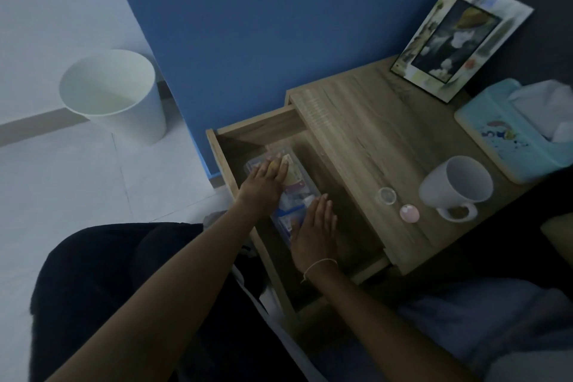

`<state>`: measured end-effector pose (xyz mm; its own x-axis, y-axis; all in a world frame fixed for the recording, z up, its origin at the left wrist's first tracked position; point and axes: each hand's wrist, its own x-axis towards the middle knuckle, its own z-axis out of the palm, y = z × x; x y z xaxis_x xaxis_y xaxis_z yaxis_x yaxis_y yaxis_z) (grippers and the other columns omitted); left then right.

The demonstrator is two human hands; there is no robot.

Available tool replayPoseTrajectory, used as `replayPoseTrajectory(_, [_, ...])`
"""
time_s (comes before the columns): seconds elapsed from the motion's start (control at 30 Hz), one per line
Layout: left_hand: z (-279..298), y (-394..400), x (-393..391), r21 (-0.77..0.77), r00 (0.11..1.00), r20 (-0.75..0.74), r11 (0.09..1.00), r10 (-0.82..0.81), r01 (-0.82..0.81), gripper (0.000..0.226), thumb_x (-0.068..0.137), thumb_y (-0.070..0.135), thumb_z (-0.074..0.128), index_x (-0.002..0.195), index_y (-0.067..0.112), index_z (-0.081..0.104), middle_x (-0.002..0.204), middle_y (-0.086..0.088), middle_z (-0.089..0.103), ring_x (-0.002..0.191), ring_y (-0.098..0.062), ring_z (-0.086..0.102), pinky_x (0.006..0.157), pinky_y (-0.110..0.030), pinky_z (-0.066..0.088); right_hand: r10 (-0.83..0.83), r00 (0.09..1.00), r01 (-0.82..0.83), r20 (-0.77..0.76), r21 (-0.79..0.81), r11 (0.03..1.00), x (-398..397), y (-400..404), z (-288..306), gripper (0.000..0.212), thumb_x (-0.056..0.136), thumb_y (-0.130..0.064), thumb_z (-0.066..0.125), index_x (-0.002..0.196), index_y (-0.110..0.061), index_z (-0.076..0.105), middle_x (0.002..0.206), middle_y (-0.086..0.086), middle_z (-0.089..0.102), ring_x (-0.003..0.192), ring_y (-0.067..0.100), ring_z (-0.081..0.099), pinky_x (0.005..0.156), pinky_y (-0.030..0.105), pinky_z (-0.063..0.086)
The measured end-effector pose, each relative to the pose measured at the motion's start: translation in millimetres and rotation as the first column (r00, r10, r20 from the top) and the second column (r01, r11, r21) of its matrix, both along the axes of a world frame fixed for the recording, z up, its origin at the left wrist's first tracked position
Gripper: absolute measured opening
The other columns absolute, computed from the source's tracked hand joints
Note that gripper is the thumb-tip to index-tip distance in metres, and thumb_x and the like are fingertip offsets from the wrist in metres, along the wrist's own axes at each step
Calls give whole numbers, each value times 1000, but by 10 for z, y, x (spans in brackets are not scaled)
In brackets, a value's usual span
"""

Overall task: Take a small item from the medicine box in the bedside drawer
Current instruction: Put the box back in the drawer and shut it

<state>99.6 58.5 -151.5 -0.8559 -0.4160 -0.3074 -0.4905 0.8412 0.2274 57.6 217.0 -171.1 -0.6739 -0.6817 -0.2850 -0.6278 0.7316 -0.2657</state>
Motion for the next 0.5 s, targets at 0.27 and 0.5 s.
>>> replayPoseTrajectory(0.27, [87, -34, 35, 44, 996, -67, 997, 61, -58, 69, 98, 34, 37, 150, 16, -5, 161, -7, -9, 148, -24, -9, 119, -42, -1, 124, 992, -124, -5, -18, 992, -80, -31, 130, 70, 97, -45, 19, 149, -7, -9, 160, 15, -9, 148, 27, -8, 121, 43, 0])
replayPoseTrajectory(0.5, [202, -189, 117, -24, 855, -322, 899, 407, -437, 58, 102, 26, 25, 150, 7, 0, 160, -12, -6, 148, -25, -10, 123, -42, 1, 209, 942, -276, -262, -251, 928, -1176, -810, 506, 61, 99, -39, 14, 149, -3, 18, 159, 16, 16, 148, 24, 4, 118, 40, 2])
